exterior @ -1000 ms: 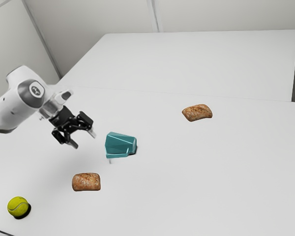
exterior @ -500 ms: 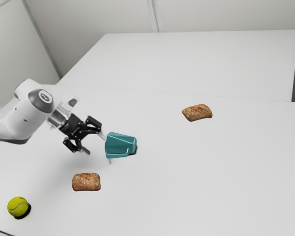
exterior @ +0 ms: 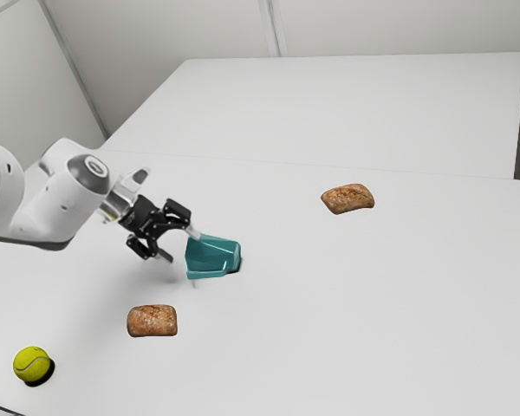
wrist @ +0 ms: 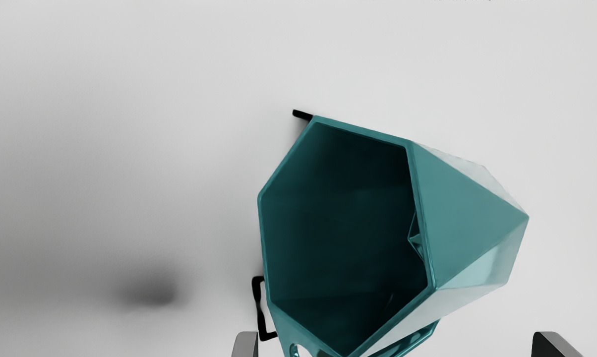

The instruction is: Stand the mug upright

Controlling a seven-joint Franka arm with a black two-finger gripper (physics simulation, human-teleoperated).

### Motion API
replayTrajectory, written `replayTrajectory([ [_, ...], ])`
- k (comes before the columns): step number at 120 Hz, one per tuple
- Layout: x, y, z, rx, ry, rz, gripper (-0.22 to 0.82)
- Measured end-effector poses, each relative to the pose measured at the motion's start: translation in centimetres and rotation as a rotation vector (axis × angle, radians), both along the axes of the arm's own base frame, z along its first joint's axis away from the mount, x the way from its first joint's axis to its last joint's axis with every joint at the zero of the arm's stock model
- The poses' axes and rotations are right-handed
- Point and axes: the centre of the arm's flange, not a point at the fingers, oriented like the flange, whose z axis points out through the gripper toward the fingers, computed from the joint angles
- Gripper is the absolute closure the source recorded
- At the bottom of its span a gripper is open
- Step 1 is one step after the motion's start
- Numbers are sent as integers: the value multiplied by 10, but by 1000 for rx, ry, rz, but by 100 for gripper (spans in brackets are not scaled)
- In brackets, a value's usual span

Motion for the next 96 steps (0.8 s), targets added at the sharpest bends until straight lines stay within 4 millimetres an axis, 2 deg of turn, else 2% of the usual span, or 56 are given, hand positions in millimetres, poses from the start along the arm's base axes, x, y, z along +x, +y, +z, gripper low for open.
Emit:
replayTrajectory([
  [24, 8, -3, -2, 7, -25, -33, 0],
  [41, 11, -6, -14, -31, -32, -18, 0],
  [83, 14, -9, -25, -115, -81, 14, 0],
  [96, 14, -9, -26, -134, -96, 19, 9],
])
